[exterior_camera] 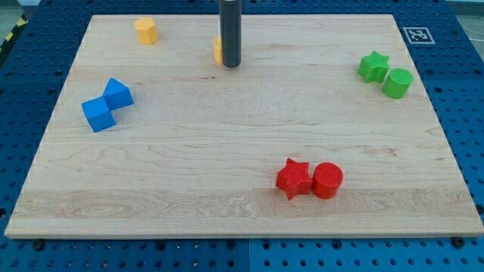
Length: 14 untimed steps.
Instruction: Push the yellow heart into the yellow hexagon
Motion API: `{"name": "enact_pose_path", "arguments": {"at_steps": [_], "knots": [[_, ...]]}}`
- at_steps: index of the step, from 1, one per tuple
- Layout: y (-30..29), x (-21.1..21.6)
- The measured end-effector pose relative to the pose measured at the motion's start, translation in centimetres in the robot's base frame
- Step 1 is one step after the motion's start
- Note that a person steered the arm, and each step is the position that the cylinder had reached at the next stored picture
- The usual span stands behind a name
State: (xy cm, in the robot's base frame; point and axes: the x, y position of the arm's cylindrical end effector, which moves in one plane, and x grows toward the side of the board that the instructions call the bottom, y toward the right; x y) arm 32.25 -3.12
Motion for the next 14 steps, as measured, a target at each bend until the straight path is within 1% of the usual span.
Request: {"name": "enact_pose_path", "arguments": {"at_steps": [1,3,4,5,6,7,8,9,10,11,13,14], "knots": [[-2.2,-0.2],[3.6,-0.8],[2.3,-1.8],[-1.0,-2.9],[-2.3,-3.9],[-2.3,-4.0],[-4.4,-4.2],[-8.0,-6.4],[-8.1,-7.5],[-8.1,-7.5],[-7.5,-9.9],[-8.6,-9.8]]}}
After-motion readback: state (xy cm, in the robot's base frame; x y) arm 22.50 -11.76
